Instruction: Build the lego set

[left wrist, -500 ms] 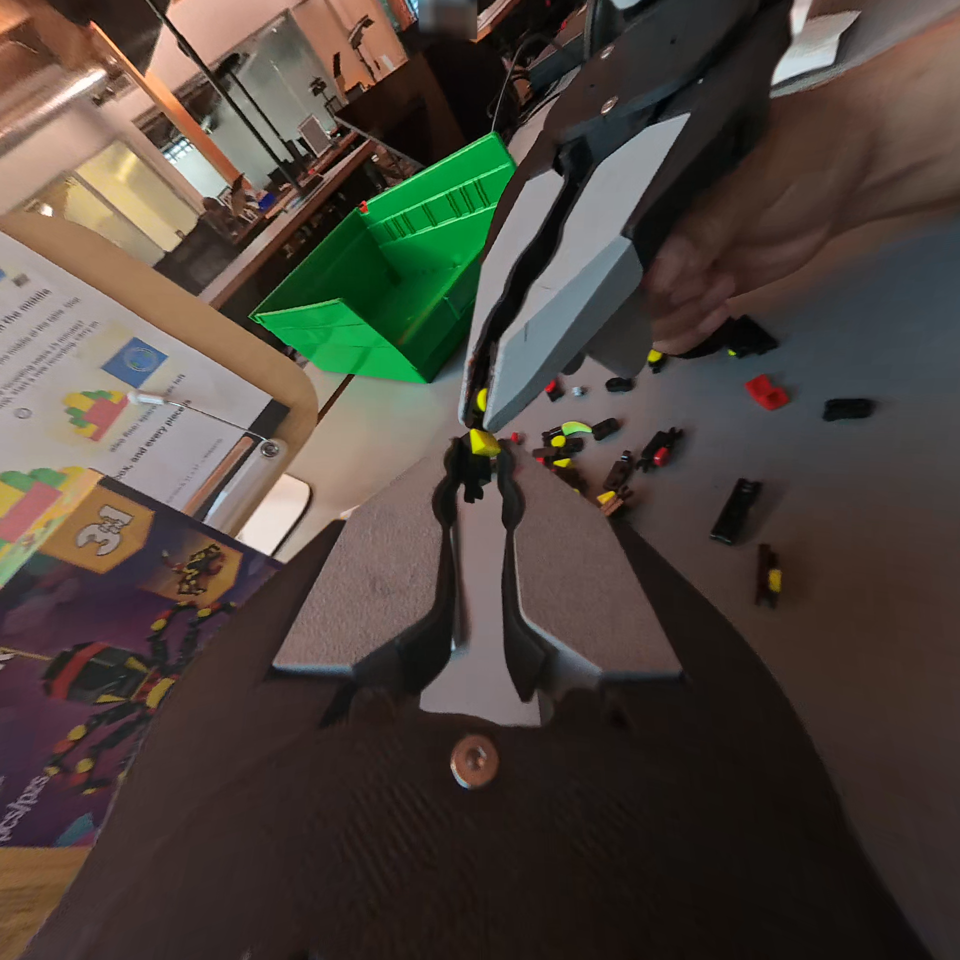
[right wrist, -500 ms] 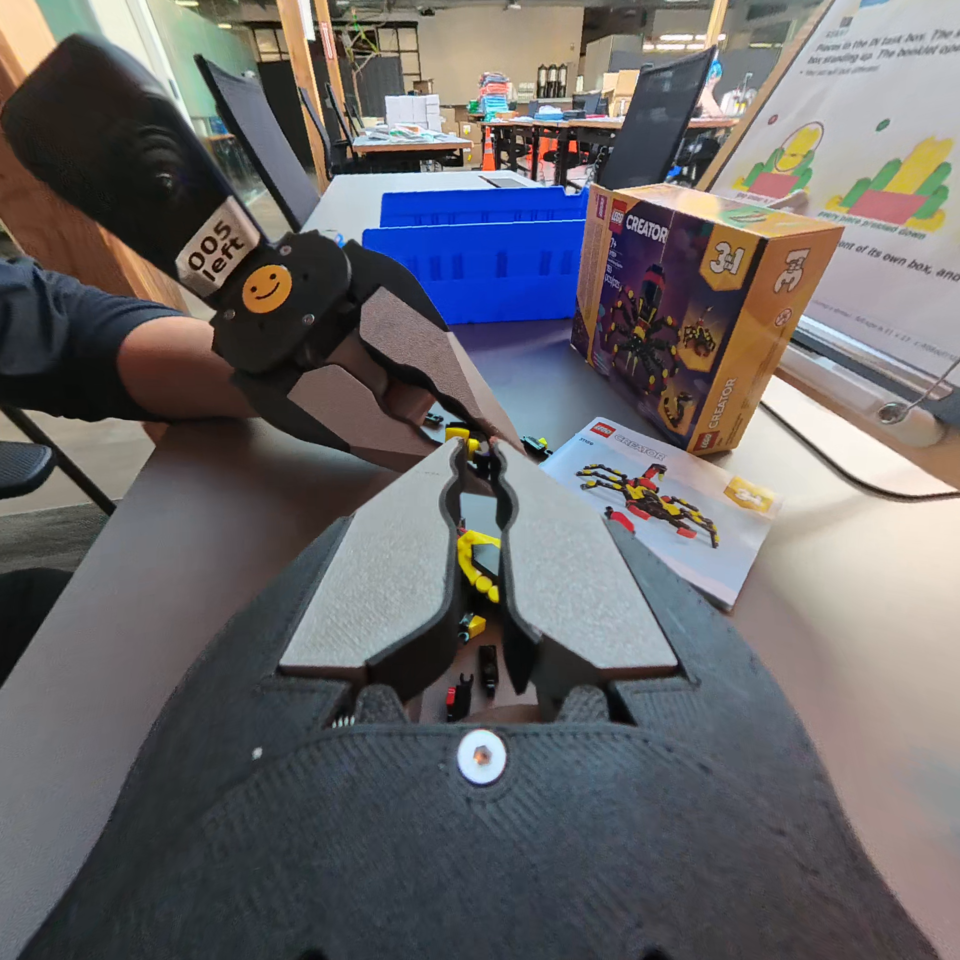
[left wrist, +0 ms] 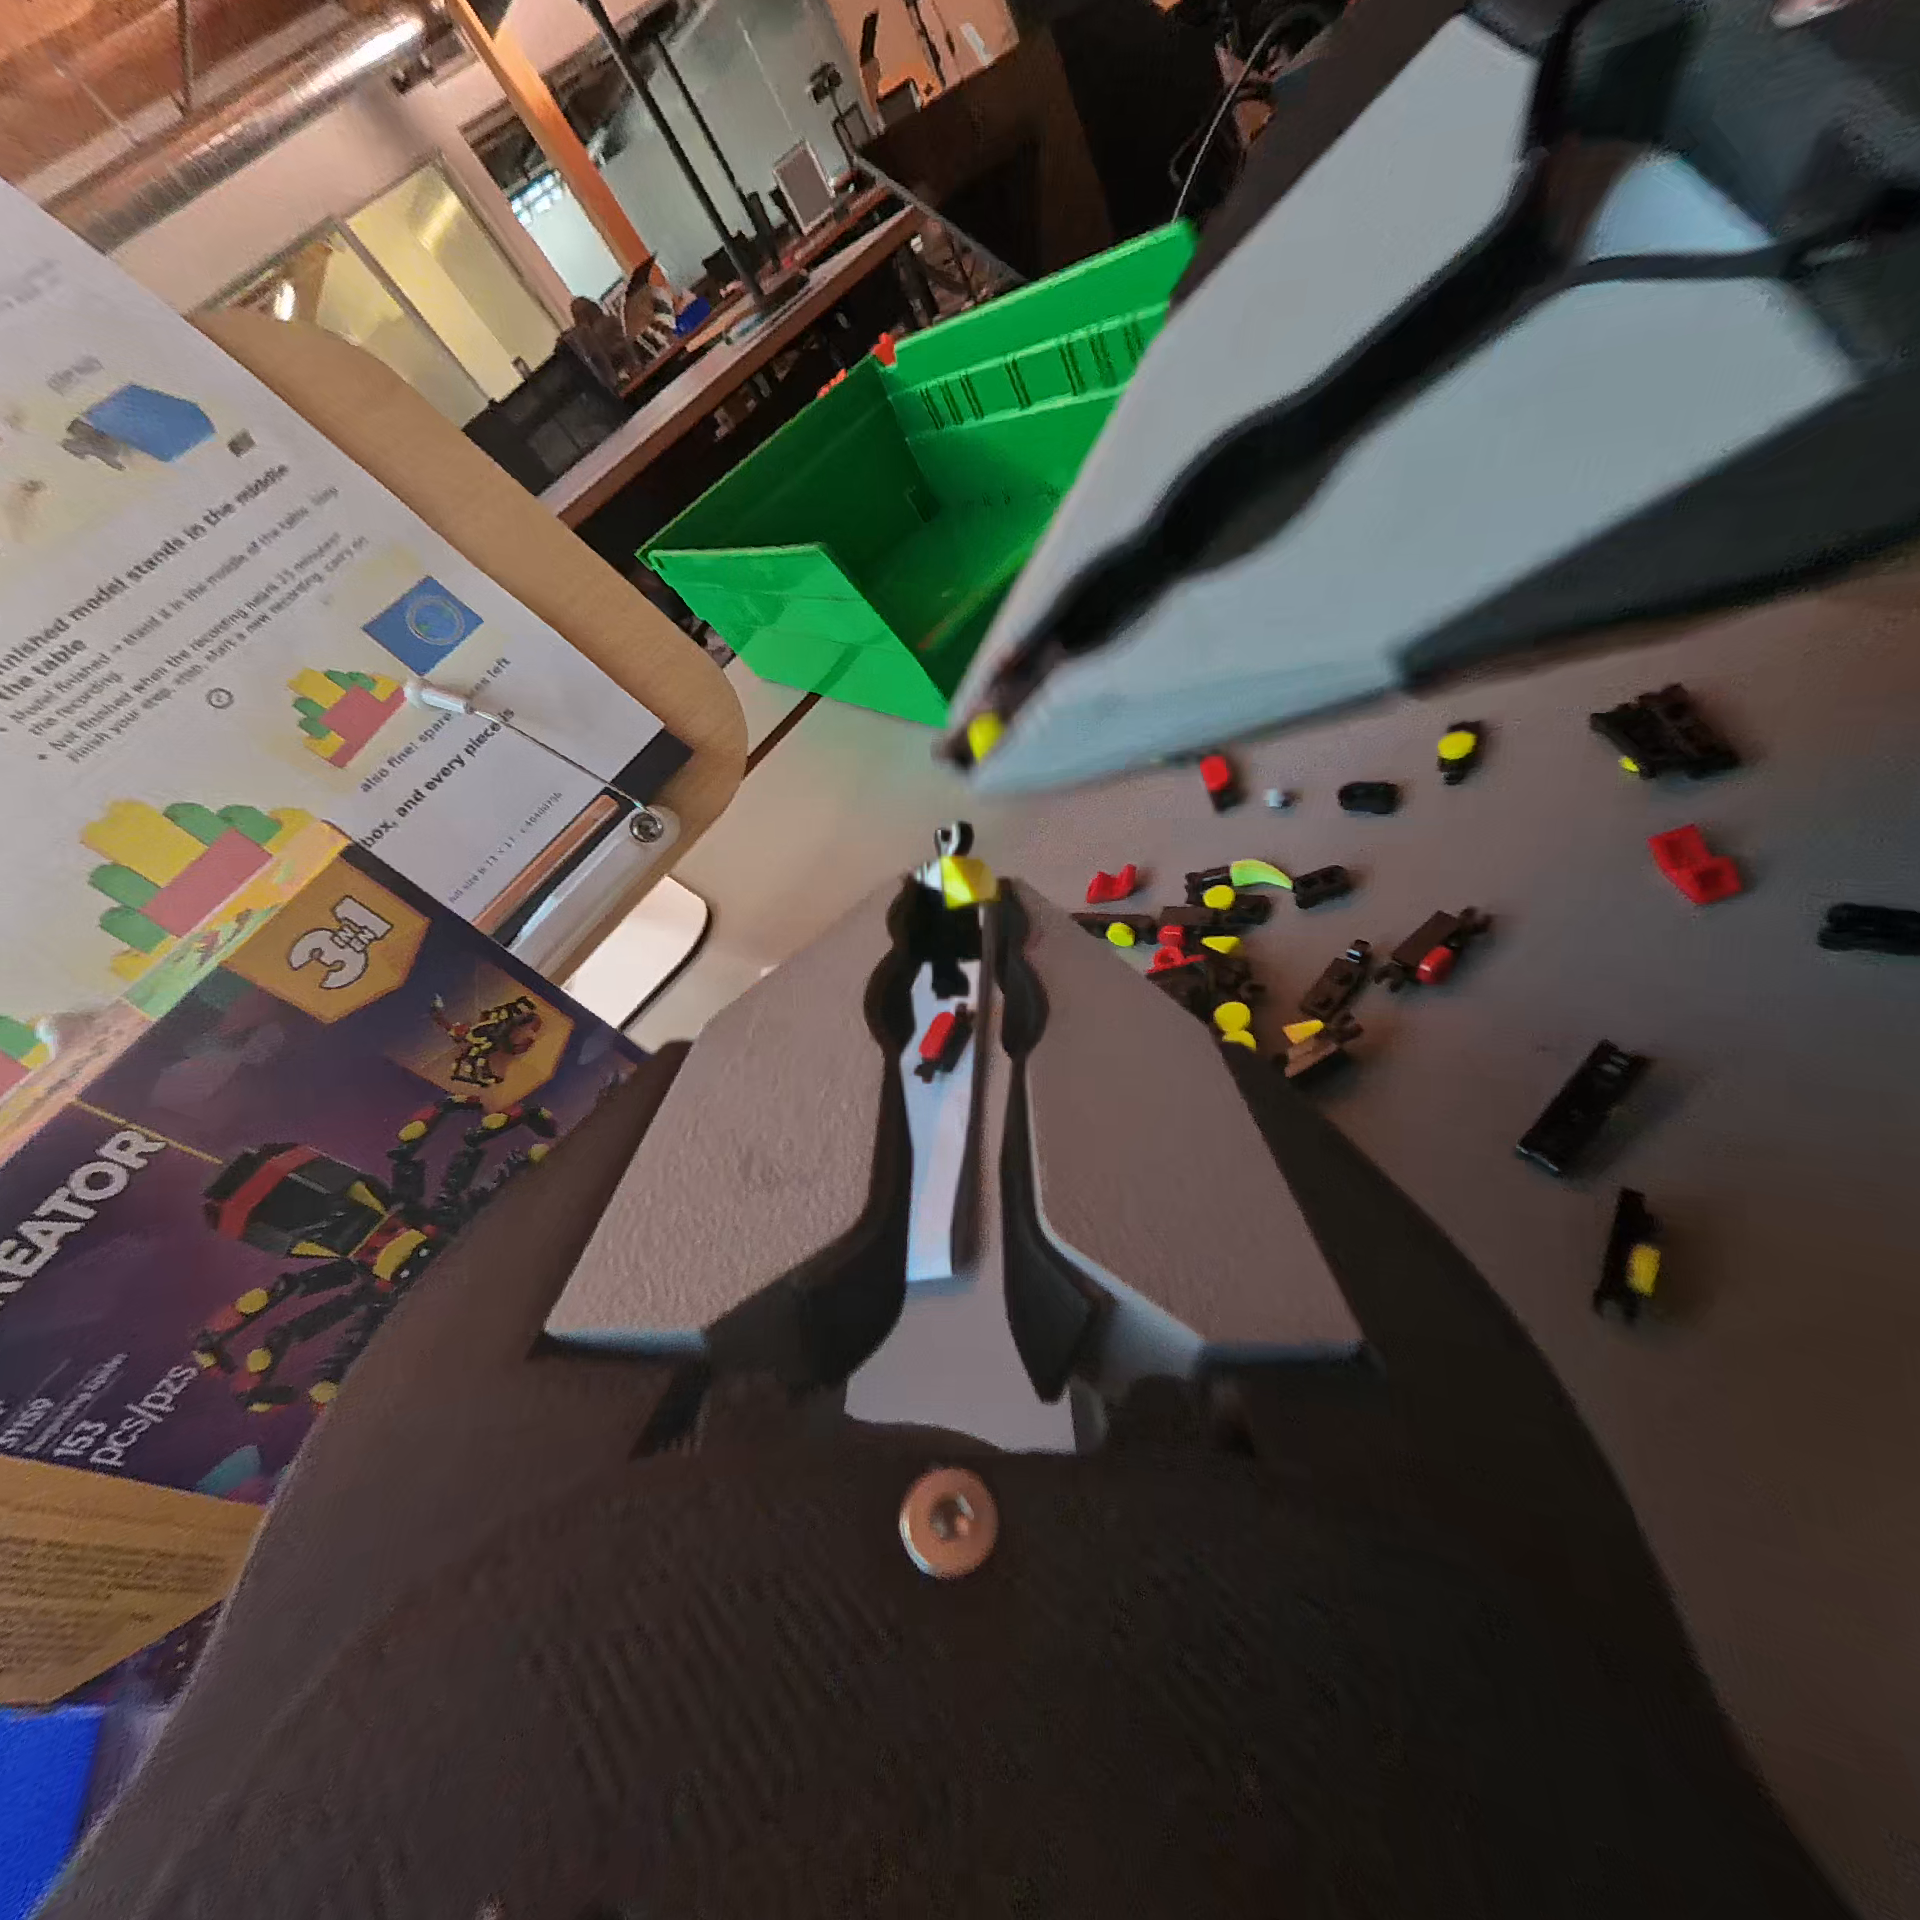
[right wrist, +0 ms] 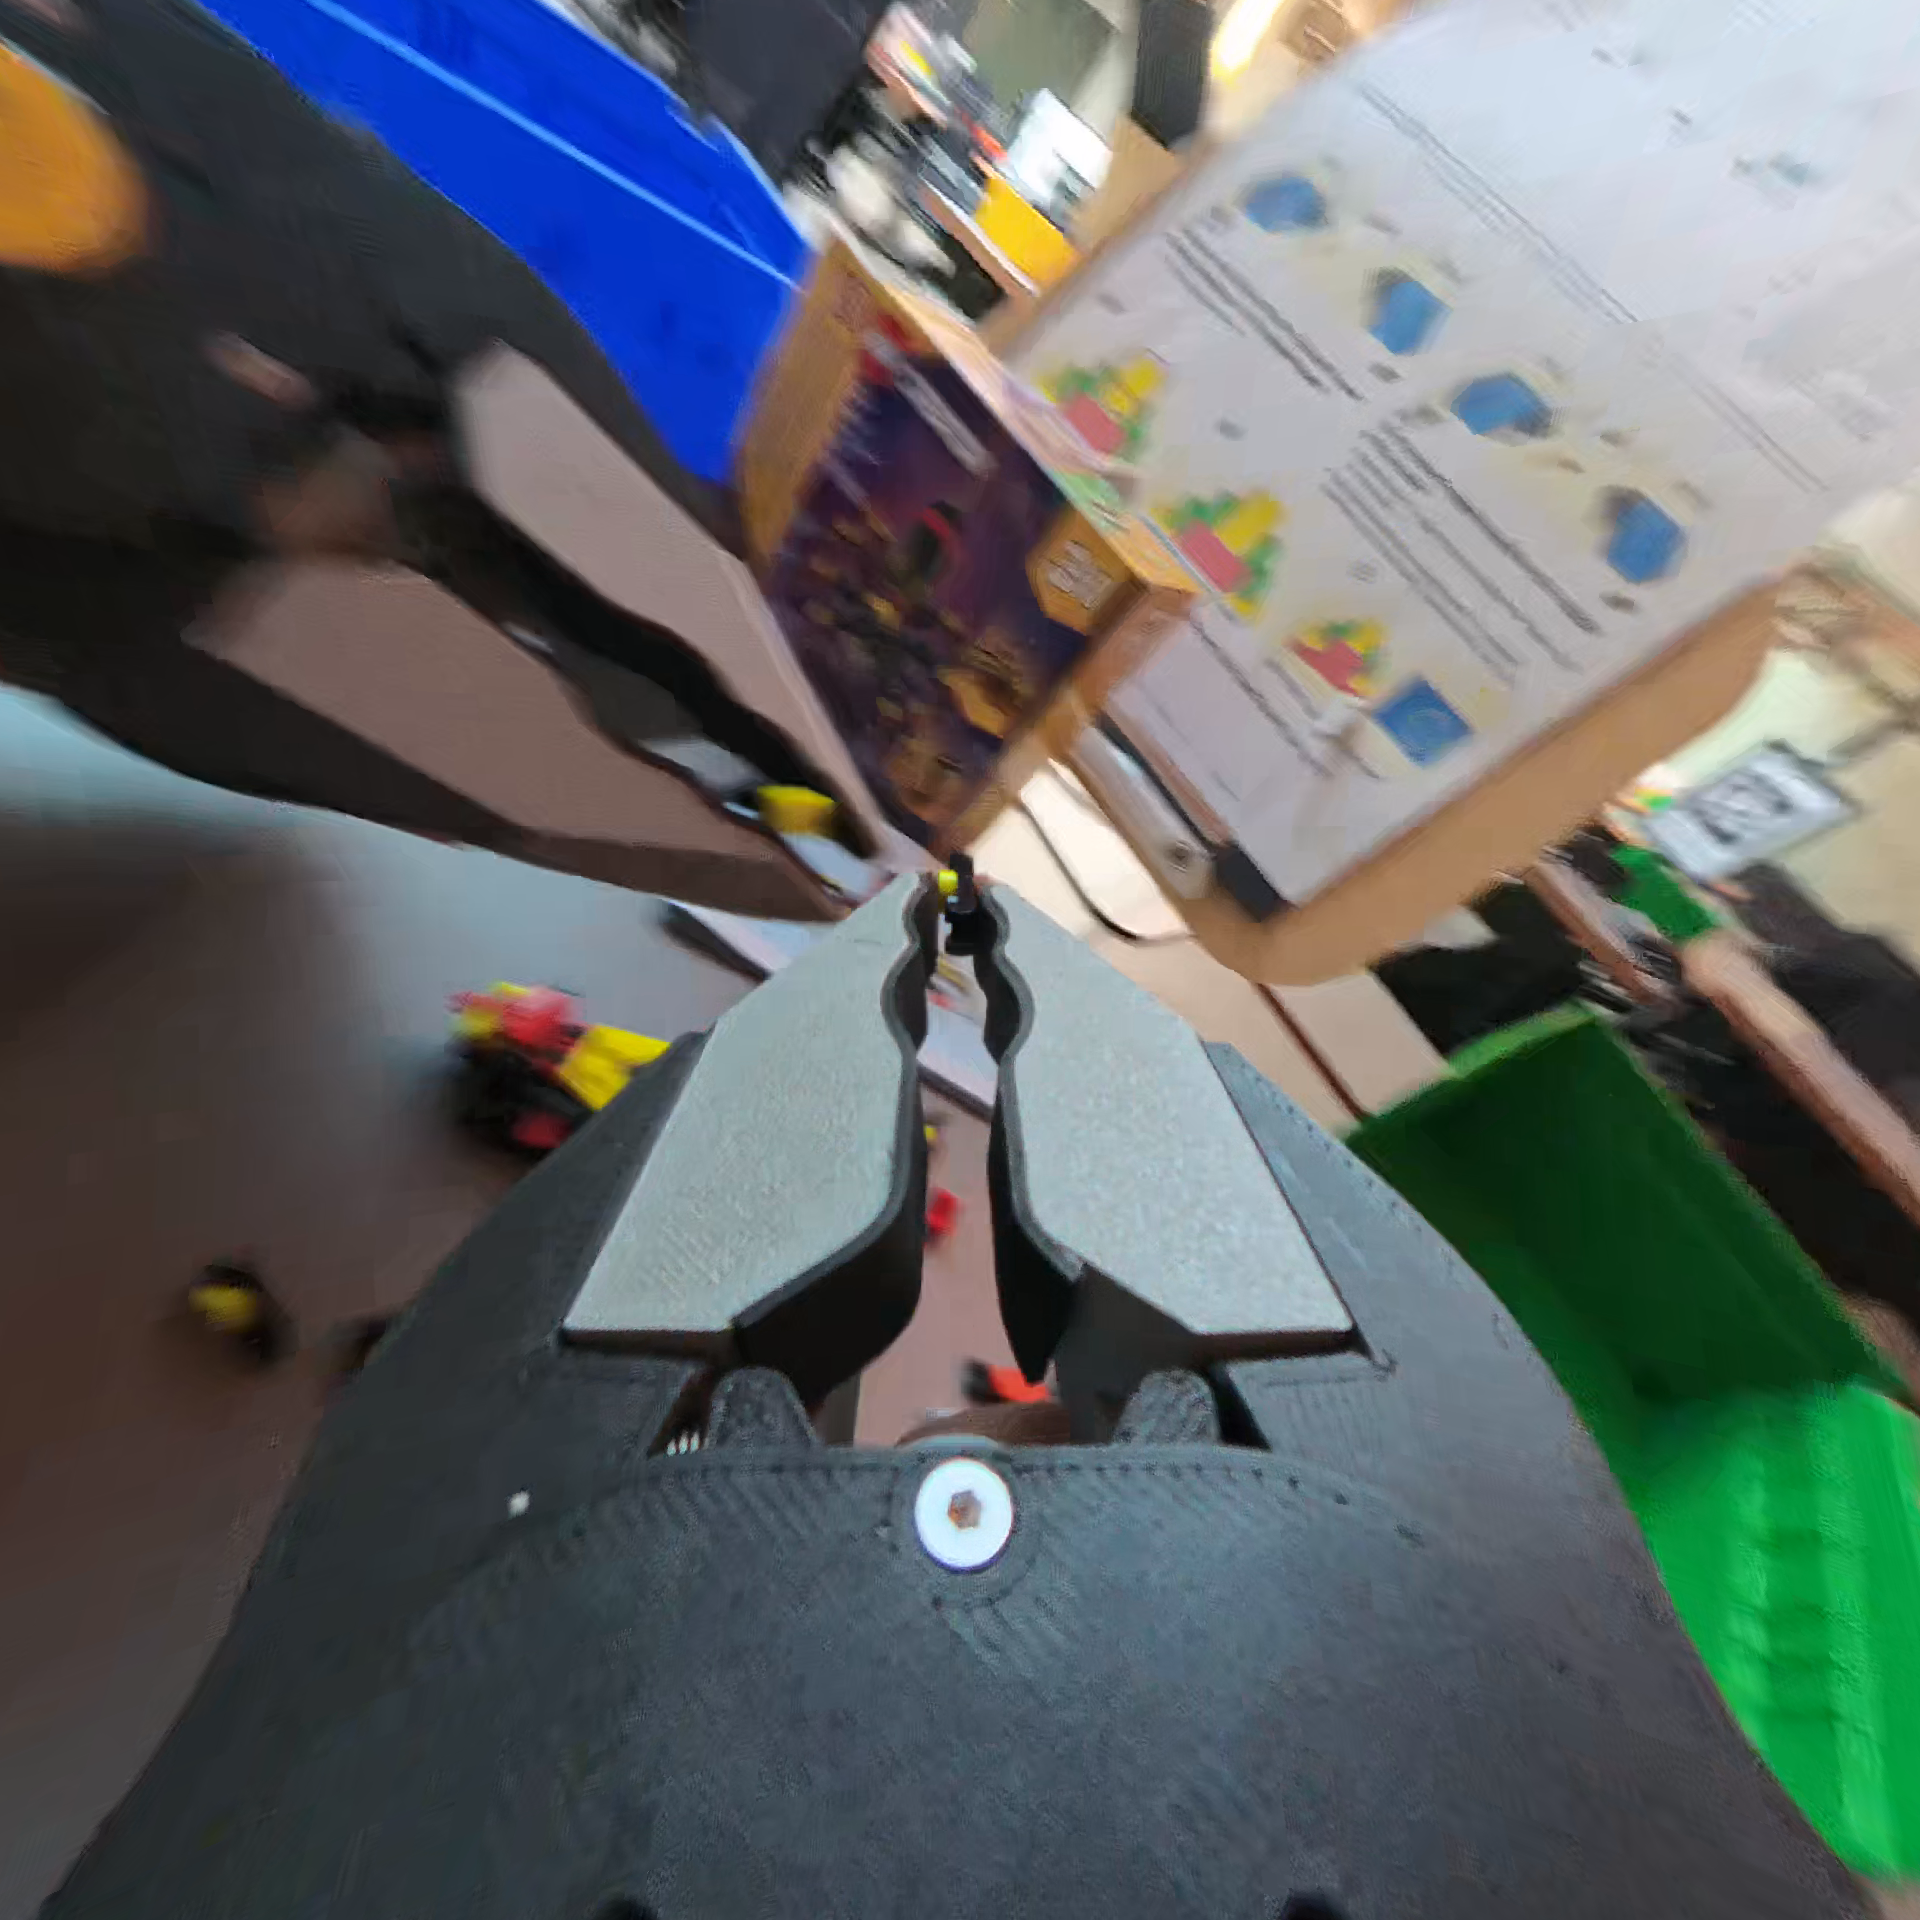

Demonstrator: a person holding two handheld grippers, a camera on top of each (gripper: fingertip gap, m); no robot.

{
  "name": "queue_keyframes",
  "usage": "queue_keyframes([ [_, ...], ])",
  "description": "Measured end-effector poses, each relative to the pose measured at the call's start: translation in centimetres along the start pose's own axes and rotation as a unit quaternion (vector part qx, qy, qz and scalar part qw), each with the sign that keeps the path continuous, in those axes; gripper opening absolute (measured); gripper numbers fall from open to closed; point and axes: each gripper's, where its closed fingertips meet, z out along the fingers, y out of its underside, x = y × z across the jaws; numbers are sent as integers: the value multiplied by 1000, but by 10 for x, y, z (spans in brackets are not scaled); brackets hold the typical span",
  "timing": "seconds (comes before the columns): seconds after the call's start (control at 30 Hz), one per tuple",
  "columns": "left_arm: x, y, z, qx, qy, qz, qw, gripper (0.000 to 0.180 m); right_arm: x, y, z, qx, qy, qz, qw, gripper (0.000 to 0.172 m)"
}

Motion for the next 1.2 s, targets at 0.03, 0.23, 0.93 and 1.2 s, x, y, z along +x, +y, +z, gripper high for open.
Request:
queue_keyframes([
  [0.03, 0, -4, -3, 13, 5, -9, 1000, 10, 24, 11, -1, -19, 45, -7, 999, 3],
  [0.23, 4, 2, -2, -2, 37, -8, 999, 11, 38, 13, -12, 36, -122, 231, 965, 2],
  [0.93, 9, 29, 11, -46, 14, 74, 996, 12, -32, 35, 2, -8, -272, 225, 935, 16],
  [1.2, 10, 26, 10, -36, 9, 77, 996, 12, -8, 34, 7, 49, -200, 229, 951, 12],
])
